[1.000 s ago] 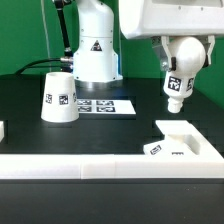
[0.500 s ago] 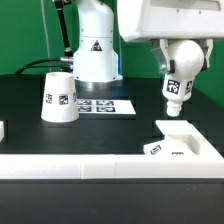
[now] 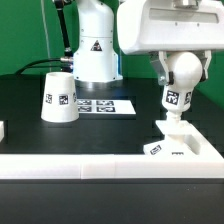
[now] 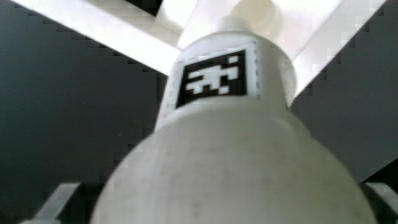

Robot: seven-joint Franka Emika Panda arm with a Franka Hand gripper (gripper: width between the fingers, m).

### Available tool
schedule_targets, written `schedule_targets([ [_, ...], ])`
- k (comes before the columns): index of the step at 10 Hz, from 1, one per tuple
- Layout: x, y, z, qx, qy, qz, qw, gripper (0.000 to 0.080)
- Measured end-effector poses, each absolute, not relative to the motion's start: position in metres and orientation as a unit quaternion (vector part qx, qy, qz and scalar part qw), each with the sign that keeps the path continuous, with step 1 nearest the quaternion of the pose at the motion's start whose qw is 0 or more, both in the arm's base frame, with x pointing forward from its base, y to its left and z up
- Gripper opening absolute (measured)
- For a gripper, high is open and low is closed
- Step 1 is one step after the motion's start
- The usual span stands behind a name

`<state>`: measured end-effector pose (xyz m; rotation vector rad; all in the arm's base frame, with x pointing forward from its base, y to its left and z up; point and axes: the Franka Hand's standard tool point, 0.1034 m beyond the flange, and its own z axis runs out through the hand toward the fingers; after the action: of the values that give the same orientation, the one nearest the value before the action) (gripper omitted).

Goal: Assemble lamp

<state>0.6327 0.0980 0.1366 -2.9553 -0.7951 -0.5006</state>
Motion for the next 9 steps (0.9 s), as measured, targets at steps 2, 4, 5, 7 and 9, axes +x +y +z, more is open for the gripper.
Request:
schedule_targets([
  [2, 0.632, 0.1, 0.136, -0.952, -0.258, -0.162, 0.02, 0.0577],
  [4, 0.631, 0.101, 0.135, -0.952, -0.258, -0.161, 0.021, 0.0577],
  [5, 0.63, 0.1, 0.134, -0.953, -0.258, -0.16, 0.021, 0.0577],
  [7, 0.626, 0.102, 0.131, -0.953, -0.26, -0.157, 0.022, 0.0577],
  [9, 0.622, 0.104, 0.128, -0.952, -0.261, -0.156, 0.022, 0.0577],
])
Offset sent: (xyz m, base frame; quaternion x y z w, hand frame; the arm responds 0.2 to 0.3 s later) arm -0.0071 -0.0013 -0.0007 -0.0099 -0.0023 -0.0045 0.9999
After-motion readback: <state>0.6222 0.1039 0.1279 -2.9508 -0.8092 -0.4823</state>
